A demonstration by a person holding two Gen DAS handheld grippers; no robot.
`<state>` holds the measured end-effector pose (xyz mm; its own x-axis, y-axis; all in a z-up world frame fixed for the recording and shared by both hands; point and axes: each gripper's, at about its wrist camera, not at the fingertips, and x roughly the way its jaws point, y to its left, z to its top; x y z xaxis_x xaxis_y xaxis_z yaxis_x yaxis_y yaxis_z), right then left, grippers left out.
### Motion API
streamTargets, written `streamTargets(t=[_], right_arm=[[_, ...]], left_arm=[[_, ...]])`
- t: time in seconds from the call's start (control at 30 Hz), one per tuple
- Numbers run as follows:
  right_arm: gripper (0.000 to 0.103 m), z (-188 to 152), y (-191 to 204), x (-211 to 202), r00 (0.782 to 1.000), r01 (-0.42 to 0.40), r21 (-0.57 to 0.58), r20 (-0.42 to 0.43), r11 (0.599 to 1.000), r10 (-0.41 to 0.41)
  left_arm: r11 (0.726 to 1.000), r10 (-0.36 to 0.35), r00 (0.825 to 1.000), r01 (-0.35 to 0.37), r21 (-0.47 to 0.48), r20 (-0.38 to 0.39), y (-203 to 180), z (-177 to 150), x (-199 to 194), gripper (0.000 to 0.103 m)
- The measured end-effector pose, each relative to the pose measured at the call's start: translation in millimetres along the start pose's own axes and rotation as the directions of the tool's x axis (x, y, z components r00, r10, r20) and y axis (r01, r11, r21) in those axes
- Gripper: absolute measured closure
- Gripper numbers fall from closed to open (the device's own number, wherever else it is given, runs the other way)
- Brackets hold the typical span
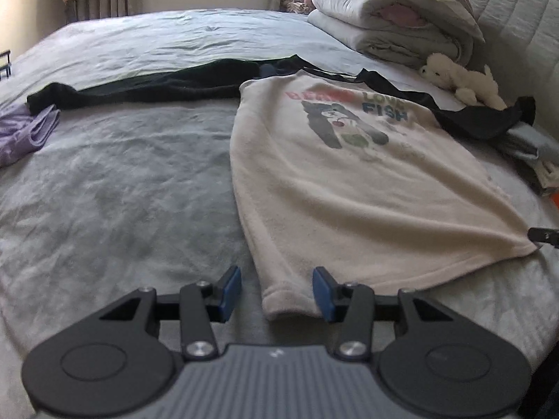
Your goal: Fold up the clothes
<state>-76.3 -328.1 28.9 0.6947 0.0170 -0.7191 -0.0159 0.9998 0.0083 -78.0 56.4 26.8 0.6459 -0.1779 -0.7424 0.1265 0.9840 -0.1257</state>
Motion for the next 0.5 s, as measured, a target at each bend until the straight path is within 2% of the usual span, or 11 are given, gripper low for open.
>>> streamTargets(t=[0.07, 0.2, 0.37, 0.4, 0.43, 0.5], right_arm=[[0.079, -1.4, -1.6, -0.1, 1.0, -0.017, 0.023, -0.013, 1.0, 0.017], [0.063, -4.1, -5.9, -0.9, 0.997, -0.068, 0.078, -0.032, 0.995, 0.071], [0.061, -7.2, -4.5, -0.2, 0.994, -0.096, 0.101, -0.038, 0.99, 0.1], [0.061, -7.4, -3.8, 0.0, 0.994, -0.097, 0.096, -0.037, 0.991, 0.101], [0.061, -7.4, -3.4, 0.4, 0.994, -0.096, 0.092, -0.037, 0.991, 0.1], [0.063, -7.9, -2.2, 0.7, 0.995, -0.091, 0.081, -0.033, 0.993, 0.094]], left_arm=[[1.0, 0.002, 1.0, -0.002, -0.01, 0.008, -0.9, -0.1, 0.7, 0.057], [1.0, 0.006, 1.0, -0.006, -0.021, 0.016, -2.1, 0.7, 2.3, 0.057], [0.999, 0.017, 1.0, -0.017, -0.028, 0.017, -1.6, 3.0, 7.2, 0.061], [0.999, 0.022, 1.0, -0.021, -0.03, 0.016, -1.7, 3.1, 8.5, 0.066], [1.0, 0.027, 0.999, -0.027, -0.016, 0.017, -3.3, 3.3, 8.2, 0.077], [1.0, 0.015, 1.0, -0.015, -0.011, 0.015, -3.7, 4.6, 7.1, 0.092]])
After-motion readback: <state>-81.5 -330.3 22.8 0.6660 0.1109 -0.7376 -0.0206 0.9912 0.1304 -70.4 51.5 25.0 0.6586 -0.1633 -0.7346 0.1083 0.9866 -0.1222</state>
